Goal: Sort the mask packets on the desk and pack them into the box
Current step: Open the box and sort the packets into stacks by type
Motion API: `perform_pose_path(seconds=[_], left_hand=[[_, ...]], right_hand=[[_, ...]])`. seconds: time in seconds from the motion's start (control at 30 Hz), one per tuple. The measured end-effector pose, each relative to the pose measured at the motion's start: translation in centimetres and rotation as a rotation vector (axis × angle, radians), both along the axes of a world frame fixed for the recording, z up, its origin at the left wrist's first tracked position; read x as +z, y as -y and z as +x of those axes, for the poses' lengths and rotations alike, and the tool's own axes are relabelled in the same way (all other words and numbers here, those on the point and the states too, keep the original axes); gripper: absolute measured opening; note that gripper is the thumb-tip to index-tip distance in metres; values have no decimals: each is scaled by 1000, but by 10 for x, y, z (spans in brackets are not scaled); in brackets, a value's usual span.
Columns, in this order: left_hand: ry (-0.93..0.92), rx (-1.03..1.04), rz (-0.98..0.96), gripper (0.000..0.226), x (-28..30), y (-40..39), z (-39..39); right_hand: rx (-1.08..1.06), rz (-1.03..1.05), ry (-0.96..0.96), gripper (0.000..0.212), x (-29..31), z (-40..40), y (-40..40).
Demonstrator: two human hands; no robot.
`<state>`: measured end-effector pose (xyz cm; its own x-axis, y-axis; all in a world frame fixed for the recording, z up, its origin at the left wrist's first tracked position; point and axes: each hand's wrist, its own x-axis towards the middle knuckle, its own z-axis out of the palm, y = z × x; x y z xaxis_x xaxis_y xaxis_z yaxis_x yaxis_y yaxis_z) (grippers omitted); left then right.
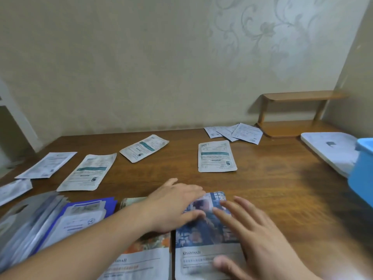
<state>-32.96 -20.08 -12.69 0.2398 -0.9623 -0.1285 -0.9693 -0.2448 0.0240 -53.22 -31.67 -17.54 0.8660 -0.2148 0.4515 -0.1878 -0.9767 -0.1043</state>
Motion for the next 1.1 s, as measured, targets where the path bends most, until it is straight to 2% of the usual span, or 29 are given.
perform_pose_path(seconds=[0.07, 0.13, 0.23, 0.43, 0.57, 0.67, 0.77, 0.83, 0.97, 1.1], left_hand=[[6, -4, 80, 65, -1, 0, -3], [-12, 10, 140, 70, -1, 0, -4], [6, -5, 185, 71, 0, 2, -5], [-179, 20, 197, 75, 7, 11, 9], [-214, 94, 183, 79, 12, 19, 37], [-196, 195, 178, 78, 11, 29, 71], [-197, 313, 148, 74, 7, 36, 101], [-233, 354, 104, 74, 4, 41, 110], [-228, 309, 81, 72, 0, 53, 106], [-193, 263, 94, 70, 0, 62, 95]], right_hand=[[58, -74, -121, 83, -17, 5, 3], [80, -72, -193, 71, -31, 9, 5], [77, -97, -184, 53, -38, 9, 6], [54, -59, -163, 49, -45, 12, 4], [7, 115, -323, 61, -10, 20, 26], [19, 237, -289, 68, 25, 43, 52], [-3, 203, -269, 71, 32, 81, 86], [-14, 211, -357, 72, 30, 110, 103], [-25, 186, -528, 78, 15, 145, 130], [-13, 192, -601, 86, 7, 144, 139]])
